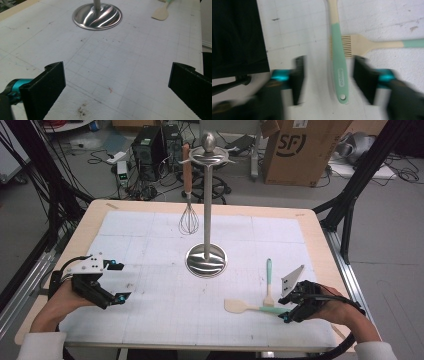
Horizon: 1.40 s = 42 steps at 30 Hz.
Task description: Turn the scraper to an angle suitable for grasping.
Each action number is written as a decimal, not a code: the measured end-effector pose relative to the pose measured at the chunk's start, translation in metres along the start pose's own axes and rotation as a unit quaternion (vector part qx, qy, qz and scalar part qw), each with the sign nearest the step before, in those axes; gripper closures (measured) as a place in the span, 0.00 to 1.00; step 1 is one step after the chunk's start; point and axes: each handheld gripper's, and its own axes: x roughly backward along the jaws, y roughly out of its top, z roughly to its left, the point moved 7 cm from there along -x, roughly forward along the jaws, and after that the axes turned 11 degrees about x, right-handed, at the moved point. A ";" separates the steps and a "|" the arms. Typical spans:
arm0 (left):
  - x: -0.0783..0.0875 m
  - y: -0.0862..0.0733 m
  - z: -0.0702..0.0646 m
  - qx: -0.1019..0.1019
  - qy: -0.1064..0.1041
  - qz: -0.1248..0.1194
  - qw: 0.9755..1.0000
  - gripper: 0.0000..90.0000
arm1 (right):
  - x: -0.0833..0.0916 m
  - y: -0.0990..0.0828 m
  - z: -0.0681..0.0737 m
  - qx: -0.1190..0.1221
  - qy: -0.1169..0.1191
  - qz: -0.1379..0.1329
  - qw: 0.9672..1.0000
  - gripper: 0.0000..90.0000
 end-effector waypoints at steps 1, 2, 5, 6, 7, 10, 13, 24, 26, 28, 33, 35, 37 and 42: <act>0.000 0.000 0.000 0.001 0.000 0.000 1.000 0.02 | 0.001 0.001 -0.002 -0.013 -0.015 -0.007 1.000 0.09; 0.000 0.000 0.000 0.000 0.000 0.000 1.000 0.02 | 0.002 0.003 -0.005 -0.025 -0.025 -0.018 0.999 0.03; 0.000 0.000 0.000 0.000 -0.002 -0.001 1.000 0.02 | 0.005 0.005 -0.008 -0.026 -0.039 -0.030 0.998 0.01; 0.000 0.000 0.000 0.000 -0.001 0.000 1.000 0.02 | 0.005 0.004 -0.010 -0.031 -0.046 -0.027 0.998 0.00; 0.000 0.000 0.000 0.000 0.000 0.000 1.000 0.02 | 0.004 0.004 -0.011 -0.028 -0.049 -0.022 0.998 0.00; 0.000 0.000 0.000 0.000 -0.001 -0.001 1.000 0.02 | 0.003 0.003 -0.012 -0.030 -0.046 -0.016 0.998 0.00; 0.000 0.000 0.000 0.001 0.000 0.000 1.000 0.02 | 0.000 0.002 -0.013 -0.027 -0.047 -0.006 0.999 0.00; 0.000 0.000 0.000 0.001 -0.001 0.001 1.000 0.02 | -0.018 -0.008 -0.010 -0.010 -0.025 0.037 0.999 0.03; 0.000 0.000 0.000 0.001 -0.001 0.000 1.000 0.02 | -0.020 -0.010 -0.009 -0.009 -0.019 0.043 0.999 0.07; 0.000 0.000 0.000 0.001 -0.001 0.001 1.000 0.02 | -0.021 -0.011 -0.010 -0.003 -0.020 0.052 0.998 0.17; 0.000 0.000 0.000 0.001 0.000 0.001 1.000 0.02 | -0.023 -0.011 -0.011 -0.005 -0.020 0.060 0.998 0.25; 0.000 0.000 0.000 0.001 0.000 0.001 1.000 0.02 | -0.026 -0.011 -0.011 -0.005 -0.016 0.062 0.998 0.28; 0.000 -0.001 0.000 0.001 -0.001 0.000 1.000 0.02 | -0.029 -0.011 -0.010 -0.005 -0.011 0.059 0.998 0.33; 0.000 -0.001 0.000 0.003 0.001 0.002 1.000 0.02 | -0.035 -0.014 -0.010 -0.001 -0.012 0.071 0.997 0.48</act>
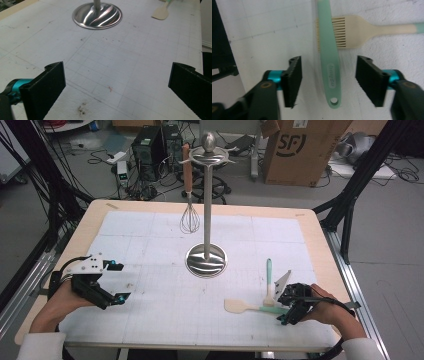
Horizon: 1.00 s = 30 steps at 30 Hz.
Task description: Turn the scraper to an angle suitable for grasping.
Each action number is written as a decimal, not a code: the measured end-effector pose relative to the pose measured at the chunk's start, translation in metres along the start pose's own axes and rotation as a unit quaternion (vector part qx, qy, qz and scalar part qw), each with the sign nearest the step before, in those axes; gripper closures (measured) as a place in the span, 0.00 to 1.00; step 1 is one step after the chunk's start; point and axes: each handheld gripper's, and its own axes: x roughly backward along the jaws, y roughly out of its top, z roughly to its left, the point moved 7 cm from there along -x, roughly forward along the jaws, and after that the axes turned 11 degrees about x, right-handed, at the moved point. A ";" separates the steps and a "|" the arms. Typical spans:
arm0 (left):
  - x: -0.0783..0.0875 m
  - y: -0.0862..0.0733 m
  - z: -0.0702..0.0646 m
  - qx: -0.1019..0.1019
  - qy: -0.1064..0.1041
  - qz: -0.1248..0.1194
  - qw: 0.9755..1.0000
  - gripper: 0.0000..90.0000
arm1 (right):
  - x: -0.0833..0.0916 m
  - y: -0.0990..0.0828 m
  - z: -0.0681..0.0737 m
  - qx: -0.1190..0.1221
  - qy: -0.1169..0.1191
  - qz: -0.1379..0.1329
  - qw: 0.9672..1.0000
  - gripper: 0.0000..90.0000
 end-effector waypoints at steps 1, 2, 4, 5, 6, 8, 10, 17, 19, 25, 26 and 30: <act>0.000 0.000 0.000 0.001 0.000 0.000 1.000 0.02 | 0.000 0.000 0.000 -0.001 0.000 0.004 1.000 0.50; 0.000 0.000 0.000 -0.001 0.000 0.001 1.000 0.02 | -0.001 0.000 0.000 -0.001 -0.003 0.005 1.000 0.53; 0.000 0.000 0.000 -0.002 0.001 0.002 1.000 0.02 | -0.001 0.000 0.000 -0.001 -0.007 0.013 1.000 0.58; -0.001 0.000 0.000 -0.001 0.000 0.001 1.000 0.02 | -0.001 0.000 0.000 0.002 -0.006 0.013 1.000 0.60; -0.001 0.000 0.000 -0.002 0.001 0.001 1.000 0.02 | -0.002 0.000 -0.001 0.004 -0.008 0.012 1.000 0.62; -0.001 0.000 0.000 -0.002 0.000 0.001 1.000 0.02 | -0.002 0.001 -0.001 0.004 -0.009 0.014 1.000 0.66; -0.001 0.000 0.000 -0.001 0.000 0.001 1.000 0.02 | -0.001 0.001 -0.001 0.004 -0.011 0.019 1.000 0.69; 0.000 0.000 0.000 0.000 0.000 0.000 1.000 0.02 | -0.005 0.003 0.000 0.019 -0.002 0.031 0.999 0.79; 0.000 0.000 0.000 -0.001 0.000 -0.001 1.000 0.02 | -0.005 0.003 0.000 0.022 0.000 0.035 0.999 0.80; 0.000 0.000 0.000 0.001 0.001 0.000 1.000 0.02 | -0.001 0.005 0.001 0.023 0.006 0.030 0.999 0.82; 0.000 0.000 0.000 0.001 0.000 0.000 1.000 0.02 | 0.000 0.005 0.001 0.023 0.007 0.027 0.999 0.82; 0.000 0.000 0.000 0.001 0.001 0.000 1.000 0.02 | 0.010 0.007 -0.001 0.023 0.002 0.009 1.000 0.82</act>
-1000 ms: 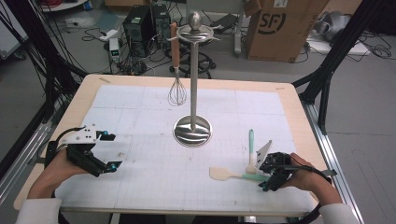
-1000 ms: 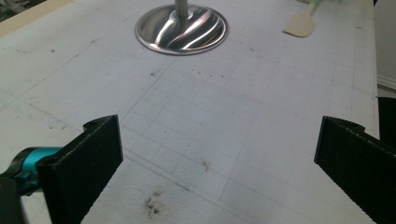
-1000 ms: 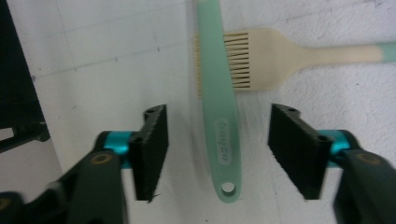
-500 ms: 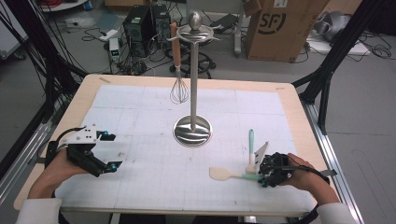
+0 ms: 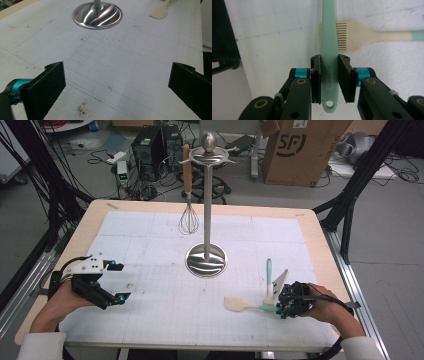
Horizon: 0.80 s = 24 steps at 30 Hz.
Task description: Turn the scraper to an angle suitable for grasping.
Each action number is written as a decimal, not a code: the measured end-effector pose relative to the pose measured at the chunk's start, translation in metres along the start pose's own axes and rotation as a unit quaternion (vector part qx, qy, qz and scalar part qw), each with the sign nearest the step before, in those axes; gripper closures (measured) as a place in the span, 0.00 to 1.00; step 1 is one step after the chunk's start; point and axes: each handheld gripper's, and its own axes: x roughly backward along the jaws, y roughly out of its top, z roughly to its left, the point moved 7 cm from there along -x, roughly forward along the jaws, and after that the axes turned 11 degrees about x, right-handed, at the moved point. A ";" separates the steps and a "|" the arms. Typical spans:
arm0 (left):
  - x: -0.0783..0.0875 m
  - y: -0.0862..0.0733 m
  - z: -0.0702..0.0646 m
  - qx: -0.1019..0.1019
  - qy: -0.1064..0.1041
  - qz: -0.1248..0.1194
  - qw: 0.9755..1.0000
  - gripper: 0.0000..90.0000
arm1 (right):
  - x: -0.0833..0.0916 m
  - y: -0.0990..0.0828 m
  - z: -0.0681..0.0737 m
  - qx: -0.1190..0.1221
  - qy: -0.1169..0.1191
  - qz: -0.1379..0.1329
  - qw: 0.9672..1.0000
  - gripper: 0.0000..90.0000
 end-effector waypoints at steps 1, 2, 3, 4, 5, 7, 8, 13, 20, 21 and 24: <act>0.000 0.000 0.000 0.000 0.000 0.000 1.000 0.02 | 0.003 0.001 0.000 -0.004 0.003 -0.003 1.000 0.82; 0.000 0.000 0.000 0.000 0.000 -0.002 1.000 0.02 | 0.006 0.002 0.000 -0.001 0.001 -0.008 1.000 0.82; 0.000 0.000 0.000 0.000 -0.001 -0.002 1.000 0.02 | 0.009 0.003 -0.001 -0.002 -0.003 -0.014 1.000 0.82; 0.001 0.000 0.000 0.000 -0.001 -0.002 1.000 0.02 | 0.013 0.005 -0.001 -0.004 0.003 -0.023 1.000 0.82; 0.001 0.000 0.000 0.000 -0.001 -0.003 1.000 0.02 | 0.016 0.006 0.000 -0.005 0.003 -0.030 1.000 0.82; 0.002 0.001 0.000 -0.001 -0.001 -0.004 1.000 0.02 | 0.022 0.009 -0.001 -0.005 0.000 -0.043 0.999 0.82; 0.002 0.001 0.000 -0.002 -0.002 -0.004 1.000 0.02 | 0.026 0.011 -0.001 -0.007 0.002 -0.049 0.999 0.82; 0.004 0.000 0.000 -0.002 -0.002 -0.006 1.000 0.02 | 0.042 0.023 -0.003 -0.010 0.000 -0.080 0.997 0.82; 0.010 0.002 0.001 -0.003 0.000 -0.014 1.000 0.02 | 0.063 0.051 -0.005 -0.007 -0.019 -0.120 0.993 0.82; 0.011 0.002 0.001 -0.004 0.000 -0.013 1.000 0.02 | 0.065 0.055 -0.005 -0.010 -0.019 -0.128 0.992 0.82; 0.012 0.002 0.001 -0.002 0.001 -0.018 1.000 0.02 | 0.072 0.065 -0.006 -0.008 -0.009 -0.144 0.990 0.82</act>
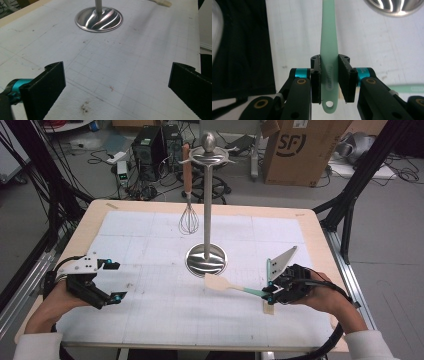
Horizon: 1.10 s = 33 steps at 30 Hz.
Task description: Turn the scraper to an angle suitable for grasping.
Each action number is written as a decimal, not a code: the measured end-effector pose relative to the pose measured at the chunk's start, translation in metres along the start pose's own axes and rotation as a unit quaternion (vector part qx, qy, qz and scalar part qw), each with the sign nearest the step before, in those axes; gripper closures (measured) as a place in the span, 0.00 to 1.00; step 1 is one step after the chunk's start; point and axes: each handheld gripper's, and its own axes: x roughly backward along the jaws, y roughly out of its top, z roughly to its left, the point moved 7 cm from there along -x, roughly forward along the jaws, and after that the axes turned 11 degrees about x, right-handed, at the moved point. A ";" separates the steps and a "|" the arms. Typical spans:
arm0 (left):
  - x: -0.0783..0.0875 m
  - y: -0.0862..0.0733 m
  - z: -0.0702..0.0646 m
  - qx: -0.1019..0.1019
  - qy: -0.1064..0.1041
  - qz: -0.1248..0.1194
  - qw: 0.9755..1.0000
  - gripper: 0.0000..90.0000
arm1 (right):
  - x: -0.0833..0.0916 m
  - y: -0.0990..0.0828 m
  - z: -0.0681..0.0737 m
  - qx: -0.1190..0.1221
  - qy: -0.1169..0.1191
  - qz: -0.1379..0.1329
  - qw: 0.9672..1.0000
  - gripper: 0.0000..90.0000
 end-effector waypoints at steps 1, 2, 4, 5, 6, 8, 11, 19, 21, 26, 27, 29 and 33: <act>0.000 0.000 0.000 0.000 0.000 -0.001 1.000 0.02 | 0.002 0.006 0.000 0.007 -0.002 -0.006 1.000 0.82; 0.001 0.000 0.000 -0.003 -0.001 0.001 1.000 0.02 | 0.003 0.009 0.000 0.006 -0.001 -0.010 1.000 0.82; 0.001 -0.001 -0.001 -0.005 -0.003 0.001 1.000 0.02 | 0.005 0.019 -0.001 0.010 0.004 -0.020 1.000 0.82; 0.001 -0.001 -0.001 -0.006 -0.005 0.001 1.000 0.02 | 0.006 0.023 -0.001 0.005 0.009 -0.025 1.000 0.82; 0.002 -0.001 -0.001 -0.007 -0.005 0.002 1.000 0.02 | 0.007 0.028 -0.003 0.015 0.002 -0.026 1.000 0.82; 0.003 0.000 -0.001 -0.006 -0.004 0.000 1.000 0.02 | 0.008 0.037 -0.004 0.019 0.005 -0.026 0.999 0.82; 0.004 0.000 -0.001 -0.007 -0.004 -0.002 1.000 0.02 | 0.007 0.049 -0.006 0.029 0.003 -0.028 0.999 0.82; 0.003 0.000 -0.003 -0.013 -0.008 -0.002 1.000 0.02 | -0.005 0.075 -0.010 0.042 -0.001 -0.035 0.999 0.82; 0.003 0.000 -0.003 -0.012 -0.009 -0.002 1.000 0.02 | -0.008 0.082 -0.012 0.045 -0.006 -0.038 0.998 0.82; 0.004 0.001 -0.004 -0.013 -0.010 -0.003 1.000 0.02 | -0.020 0.101 -0.016 0.048 0.004 -0.055 0.997 0.82; 0.004 0.001 -0.004 -0.013 -0.011 -0.003 1.000 0.02 | -0.024 0.104 -0.016 0.053 0.002 -0.059 0.997 0.82; 0.005 0.001 -0.004 -0.013 -0.013 -0.004 1.000 0.02 | -0.030 0.110 -0.018 0.054 0.008 -0.059 0.997 0.82; 0.006 0.001 -0.005 -0.015 -0.017 -0.005 1.000 0.02 | -0.044 0.118 -0.021 0.052 0.014 -0.060 0.997 0.82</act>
